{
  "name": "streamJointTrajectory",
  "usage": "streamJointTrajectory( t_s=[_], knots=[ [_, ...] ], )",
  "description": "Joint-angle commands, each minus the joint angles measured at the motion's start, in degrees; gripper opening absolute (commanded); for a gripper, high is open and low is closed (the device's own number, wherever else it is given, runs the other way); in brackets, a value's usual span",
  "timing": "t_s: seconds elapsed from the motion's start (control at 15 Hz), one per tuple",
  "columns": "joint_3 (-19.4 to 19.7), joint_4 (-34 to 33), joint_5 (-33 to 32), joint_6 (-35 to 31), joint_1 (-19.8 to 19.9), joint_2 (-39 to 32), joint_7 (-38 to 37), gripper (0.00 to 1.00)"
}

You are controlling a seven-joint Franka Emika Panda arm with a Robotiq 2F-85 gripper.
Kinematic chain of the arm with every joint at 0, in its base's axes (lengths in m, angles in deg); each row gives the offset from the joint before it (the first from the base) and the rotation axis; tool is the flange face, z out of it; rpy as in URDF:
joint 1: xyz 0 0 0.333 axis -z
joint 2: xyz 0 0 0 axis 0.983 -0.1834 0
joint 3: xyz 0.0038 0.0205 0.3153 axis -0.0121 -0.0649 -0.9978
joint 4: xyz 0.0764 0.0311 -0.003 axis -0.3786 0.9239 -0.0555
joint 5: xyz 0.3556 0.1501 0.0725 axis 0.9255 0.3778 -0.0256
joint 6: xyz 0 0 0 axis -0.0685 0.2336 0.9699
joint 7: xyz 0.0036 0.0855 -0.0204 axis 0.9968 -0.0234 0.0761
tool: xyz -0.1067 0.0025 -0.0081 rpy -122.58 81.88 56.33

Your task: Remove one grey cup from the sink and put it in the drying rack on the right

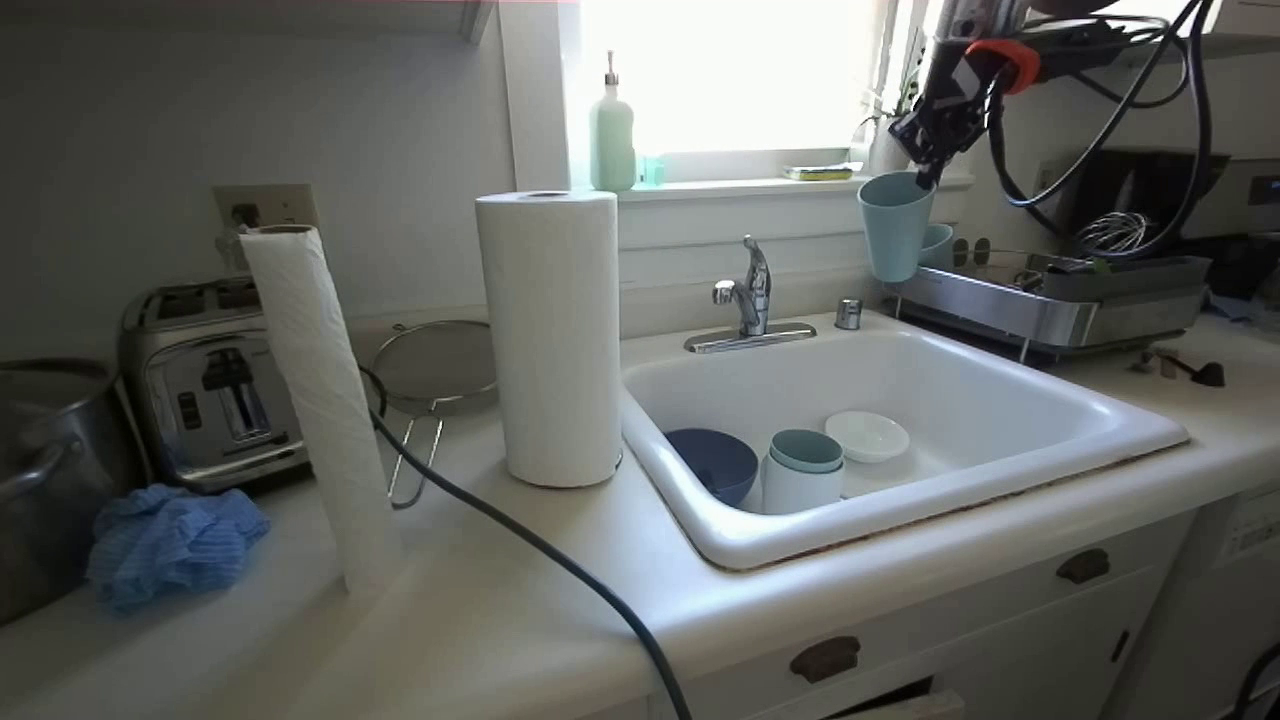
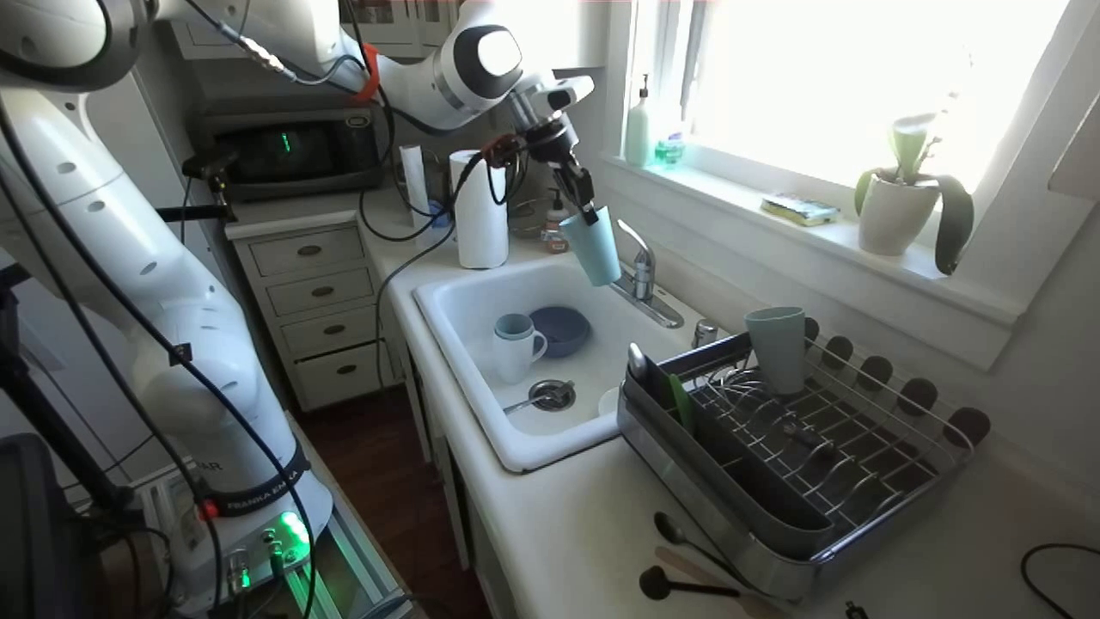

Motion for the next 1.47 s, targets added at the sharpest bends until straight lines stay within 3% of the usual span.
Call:
streamJointTrajectory(
  t_s=[0.0,0.33,0.8,1.4],
  knots=[
    [-0.54,-5.0,-13.1,1.72,2.49,-3.73,-7.58,0.01],
    [2.72,-9.48,-28.51,6.74,2.42,-8.6,-17.18,0.01],
    [6.86,-10.87,-26.24,15.57,1.3,-10.72,-18.71,0.01],
    [12.39,-9.56,-30.73,8.35,2.98,-13.6,-23.72,0.01]
  ],
)
